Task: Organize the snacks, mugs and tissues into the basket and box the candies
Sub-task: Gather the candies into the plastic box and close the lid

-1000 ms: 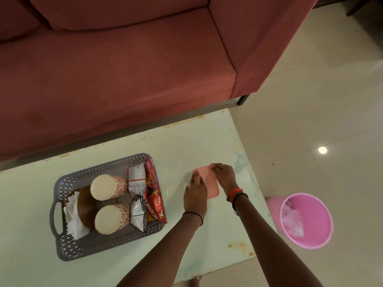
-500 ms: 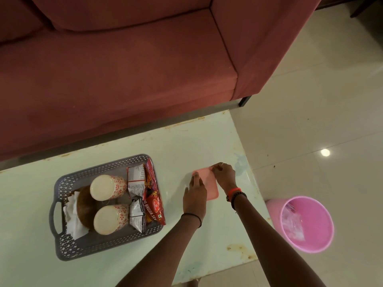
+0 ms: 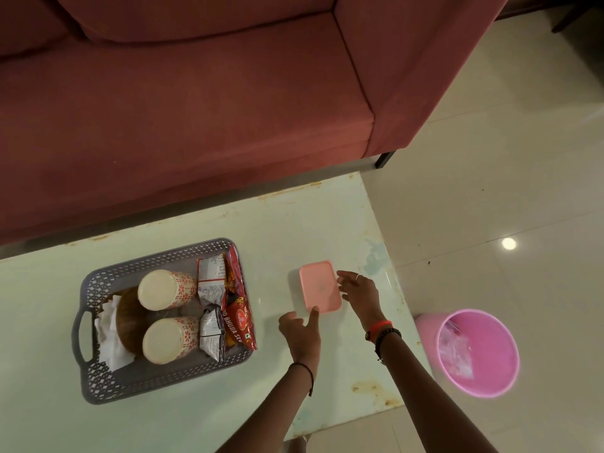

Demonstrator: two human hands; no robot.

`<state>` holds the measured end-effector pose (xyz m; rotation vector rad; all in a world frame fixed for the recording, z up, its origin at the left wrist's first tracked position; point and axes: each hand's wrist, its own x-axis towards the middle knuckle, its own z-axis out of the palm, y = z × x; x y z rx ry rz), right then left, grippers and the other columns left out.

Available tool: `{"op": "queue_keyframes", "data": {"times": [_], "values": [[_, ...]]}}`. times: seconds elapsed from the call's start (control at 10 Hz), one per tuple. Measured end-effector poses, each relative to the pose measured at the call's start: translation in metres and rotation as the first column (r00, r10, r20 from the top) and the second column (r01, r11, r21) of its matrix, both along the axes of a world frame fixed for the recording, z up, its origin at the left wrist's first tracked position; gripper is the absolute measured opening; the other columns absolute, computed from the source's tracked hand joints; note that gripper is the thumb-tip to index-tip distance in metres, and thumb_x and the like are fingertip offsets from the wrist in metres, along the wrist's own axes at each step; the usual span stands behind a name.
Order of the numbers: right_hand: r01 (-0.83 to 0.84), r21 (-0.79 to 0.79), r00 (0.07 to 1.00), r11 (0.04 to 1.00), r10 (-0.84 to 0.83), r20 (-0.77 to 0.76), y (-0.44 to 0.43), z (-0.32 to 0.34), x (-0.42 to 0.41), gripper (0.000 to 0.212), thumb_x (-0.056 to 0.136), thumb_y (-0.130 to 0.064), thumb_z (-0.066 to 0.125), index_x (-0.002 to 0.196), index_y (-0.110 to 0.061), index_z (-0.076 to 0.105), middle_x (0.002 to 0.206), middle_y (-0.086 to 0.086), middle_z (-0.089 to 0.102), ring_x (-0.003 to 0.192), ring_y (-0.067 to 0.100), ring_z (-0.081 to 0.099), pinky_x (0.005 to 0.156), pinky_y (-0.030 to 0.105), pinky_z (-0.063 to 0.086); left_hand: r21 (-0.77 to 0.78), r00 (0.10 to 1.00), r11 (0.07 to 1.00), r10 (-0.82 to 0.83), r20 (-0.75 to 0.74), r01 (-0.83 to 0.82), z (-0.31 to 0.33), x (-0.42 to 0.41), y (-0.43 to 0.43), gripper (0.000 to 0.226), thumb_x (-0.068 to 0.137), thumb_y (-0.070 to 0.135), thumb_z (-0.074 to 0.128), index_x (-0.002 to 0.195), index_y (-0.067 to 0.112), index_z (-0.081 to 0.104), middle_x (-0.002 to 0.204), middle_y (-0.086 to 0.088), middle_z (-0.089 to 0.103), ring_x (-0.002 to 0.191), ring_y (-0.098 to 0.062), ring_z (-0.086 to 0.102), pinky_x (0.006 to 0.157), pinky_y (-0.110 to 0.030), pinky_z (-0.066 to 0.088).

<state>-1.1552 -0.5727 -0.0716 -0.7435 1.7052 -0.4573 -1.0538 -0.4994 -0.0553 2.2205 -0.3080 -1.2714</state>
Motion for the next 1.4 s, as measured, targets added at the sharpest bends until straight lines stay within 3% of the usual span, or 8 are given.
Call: {"op": "queue_keyframes", "data": {"times": [0.1, 0.2, 0.4, 0.5, 0.7, 0.9, 1.1, 1.4], "values": [[-0.018, 0.008, 0.999, 1.000, 0.017, 0.045, 0.007, -0.005, -0.001, 0.030, 0.095, -0.004, 0.048, 0.121, -0.004, 0.063, 0.111, 0.016, 0.069, 0.106, 0.031, 0.065, 0.095, 0.044, 0.053, 0.093, 0.905, 0.963, 0.269, -0.331, -0.252, -0.002, -0.007, -0.001, 0.033, 0.090, 0.025, 0.061, 0.111, 0.002, 0.049, 0.100, -0.014, 0.059, 0.076, -0.023, 0.063, 0.065, -0.031, 0.053], [-0.013, 0.008, 0.998, 1.000, 0.012, 0.054, 0.010, -0.007, 0.000, 0.030, 0.095, -0.006, 0.048, 0.122, -0.004, 0.062, 0.111, 0.017, 0.069, 0.106, 0.031, 0.065, 0.094, 0.044, 0.054, 0.084, 0.857, 0.934, 0.352, -0.376, -0.347, -0.005, -0.004, -0.002, 0.024, 0.092, 0.020, 0.059, 0.104, 0.001, 0.053, 0.097, -0.017, 0.061, 0.069, -0.019, 0.061, 0.065, -0.029, 0.052], [-0.020, 0.015, 0.998, 1.000, 0.019, 0.061, 0.014, -0.009, 0.010, 0.031, 0.095, -0.003, 0.046, 0.122, -0.004, 0.063, 0.111, 0.017, 0.069, 0.106, 0.031, 0.065, 0.093, 0.044, 0.055, 0.112, 0.703, 0.851, 0.492, -0.514, -0.513, -0.005, 0.004, 0.007, 0.032, 0.092, 0.017, 0.058, 0.113, -0.007, 0.055, 0.104, -0.022, 0.063, 0.086, -0.026, 0.064, 0.091, -0.039, 0.051], [-0.051, 0.028, 0.996, 0.998, 0.049, 0.078, 0.018, -0.008, 0.027, 0.032, 0.094, 0.000, 0.046, 0.120, -0.004, 0.063, 0.111, 0.019, 0.068, 0.106, 0.031, 0.065, 0.091, 0.042, 0.056, 0.124, 0.622, 0.804, 0.538, -0.569, -0.582, -0.005, 0.009, 0.014, 0.025, 0.092, 0.018, 0.058, 0.105, -0.002, 0.057, 0.101, -0.017, 0.065, 0.101, -0.028, 0.062, 0.100, -0.040, 0.047], [-0.102, 0.016, 0.992, 0.995, 0.101, 0.081, 0.025, -0.007, 0.061, 0.032, 0.093, -0.001, 0.046, 0.119, -0.005, 0.064, 0.110, 0.017, 0.069, 0.104, 0.030, 0.065, 0.088, 0.041, 0.057, 0.110, 0.557, 0.740, 0.587, -0.587, -0.664, -0.006, 0.018, 0.020, 0.013, 0.091, 0.013, 0.058, 0.092, 0.000, 0.061, 0.086, -0.011, 0.064, 0.085, -0.020, 0.062, 0.105, -0.038, 0.044], [-0.164, -0.002, 0.985, 0.987, 0.163, 0.062, 0.026, -0.004, 0.087, 0.032, 0.093, -0.002, 0.047, 0.119, -0.005, 0.064, 0.116, 0.015, 0.068, 0.105, 0.030, 0.064, 0.091, 0.044, 0.055, 0.087, 0.503, 0.661, 0.643, -0.578, -0.746, -0.008, 0.032, 0.020, 0.019, 0.092, 0.008, 0.055, 0.108, -0.002, 0.057, 0.088, -0.010, 0.063, 0.084, -0.017, 0.061, 0.106, -0.038, 0.043], [-0.178, -0.021, 0.983, 0.984, 0.178, 0.031, 0.029, -0.004, 0.100, 0.032, 0.093, 0.000, 0.047, 0.120, -0.003, 0.063, 0.119, 0.017, 0.066, 0.104, 0.034, 0.065, 0.093, 0.045, 0.054, 0.071, 0.494, 0.630, 0.670, -0.554, -0.773, -0.006, 0.042, 0.021, 0.018, 0.091, 0.008, 0.057, 0.107, -0.001, 0.056, 0.086, -0.009, 0.062, 0.081, -0.016, 0.060, 0.096, -0.034, 0.048], [-0.236, -0.007, 0.971, 0.972, 0.236, -0.041, 0.035, 0.000, 0.093, 0.030, 0.095, -0.011, 0.049, 0.121, -0.004, 0.063, 0.121, 0.015, 0.066, 0.108, 0.024, 0.062, 0.104, 0.038, 0.046, 0.079, 0.615, 0.745, 0.601, -0.510, -0.662, -0.006, 0.041, 0.026, 0.018, 0.092, 0.019, 0.058, 0.093, 0.002, 0.060, 0.088, -0.010, 0.064, 0.089, -0.020, 0.061, 0.094, -0.034, 0.049]]}}
